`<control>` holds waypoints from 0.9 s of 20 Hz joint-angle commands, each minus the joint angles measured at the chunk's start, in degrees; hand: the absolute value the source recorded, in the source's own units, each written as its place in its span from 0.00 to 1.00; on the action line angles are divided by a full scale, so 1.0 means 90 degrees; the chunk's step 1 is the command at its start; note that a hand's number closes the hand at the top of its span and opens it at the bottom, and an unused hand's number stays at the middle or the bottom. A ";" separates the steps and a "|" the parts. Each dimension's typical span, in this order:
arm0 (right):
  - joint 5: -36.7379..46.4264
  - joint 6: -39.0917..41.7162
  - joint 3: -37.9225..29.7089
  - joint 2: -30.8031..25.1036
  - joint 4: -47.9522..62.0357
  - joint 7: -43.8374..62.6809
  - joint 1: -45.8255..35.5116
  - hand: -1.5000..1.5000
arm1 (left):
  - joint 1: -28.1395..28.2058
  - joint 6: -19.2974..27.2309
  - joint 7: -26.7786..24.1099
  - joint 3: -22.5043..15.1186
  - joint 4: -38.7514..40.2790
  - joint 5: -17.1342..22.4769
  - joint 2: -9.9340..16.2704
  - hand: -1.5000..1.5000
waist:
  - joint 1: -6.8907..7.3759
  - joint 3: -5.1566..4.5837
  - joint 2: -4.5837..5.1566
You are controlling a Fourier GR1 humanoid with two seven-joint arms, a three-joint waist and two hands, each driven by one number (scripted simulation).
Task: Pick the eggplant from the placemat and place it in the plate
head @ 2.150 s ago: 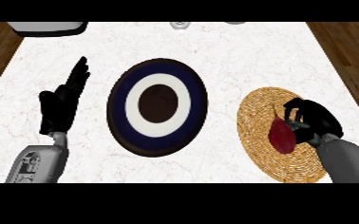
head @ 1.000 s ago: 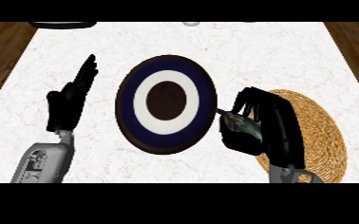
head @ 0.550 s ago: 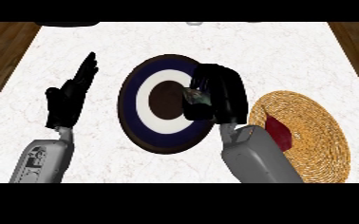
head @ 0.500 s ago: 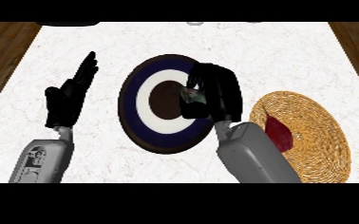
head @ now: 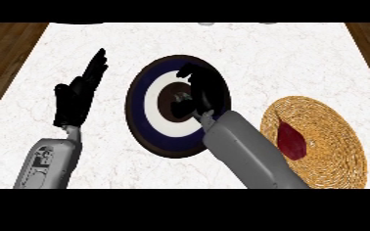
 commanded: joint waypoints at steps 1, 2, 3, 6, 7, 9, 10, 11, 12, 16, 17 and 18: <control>-0.1294 -0.0693 0.0255 0.0003 0.0899 -0.0387 -0.0447 0.00 | 0.0040 0.0077 0.0239 -0.0153 -0.0282 -0.0065 -0.0167 0.50 | 0.0091 0.0004 0.0008; -0.1448 -0.1007 0.0511 0.0003 0.1184 -0.0779 -0.0313 0.00 | -0.0152 -0.0121 -0.0038 0.0013 0.0128 -0.0002 0.0021 0.50 | 0.0041 0.0001 0.0021; -0.1634 -0.1119 0.0360 0.0003 0.1517 -0.1015 -0.0621 0.00 | -0.0062 -0.0036 -0.0081 -0.0042 0.0048 -0.0089 -0.0033 0.50 | 0.0061 0.0002 0.0023; -0.2330 -0.1460 0.0477 0.0003 0.1280 -0.1565 -0.0509 0.00 | -0.0106 -0.0047 0.0251 0.0000 -0.0256 0.0014 -0.0038 0.50 | 0.0116 0.0007 0.0016; -0.2523 -0.1756 0.0510 0.0003 0.1046 -0.1573 -0.0456 0.00 | 0.0154 -0.0154 -0.0102 -0.0075 -0.0035 -0.0002 -0.0058 0.50 | 0.0145 0.0006 0.0028; -0.2942 -0.2091 0.0373 0.0003 0.0735 -0.1820 -0.0551 0.00 | -0.0064 0.0033 -0.0104 -0.0023 0.0126 -0.0072 -0.0153 0.50 | 0.0135 0.0008 0.0036; -0.3063 -0.2362 0.0614 0.0003 0.0426 -0.1985 -0.0193 0.00 | 0.0121 0.0064 -0.0262 -0.0230 0.0245 -0.0195 -0.0319 0.50 | 0.0040 0.0006 0.0012; -0.3136 -0.2481 0.0153 0.0003 0.0633 -0.2339 -0.0223 0.00 | 0.0068 -0.0041 -0.0230 0.0063 0.0147 -0.0033 -0.0054 0.50 | -0.0012 0.0006 0.0007; -0.3133 -0.2905 0.0415 0.0003 0.0276 -0.2360 0.0106 0.00 | -0.0118 0.0042 -0.0345 0.0110 0.0490 -0.0116 -0.0075 0.50 | -0.0117 0.0004 -0.0004; -0.3448 -0.3097 -0.0510 0.0003 0.0000 -0.2882 0.0384 0.00 | 0.0144 -0.0046 -0.0543 0.0248 0.0494 -0.0010 0.0007 0.50 | -0.0259 0.0002 -0.0031; -0.3369 -0.2958 -0.0600 -0.0110 -0.0375 -0.2641 0.0612 0.00 | 0.0268 0.0059 -0.0357 0.0206 0.0227 -0.0036 -0.0067 0.50 | -0.0327 0.0001 -0.0077; -0.3555 -0.2968 -0.0799 -0.0315 -0.0429 -0.3219 0.1119 0.00 | 0.0281 -0.0027 -0.0194 0.0224 0.0082 -0.0024 0.0061 0.50 | -0.0320 0.0007 -0.0068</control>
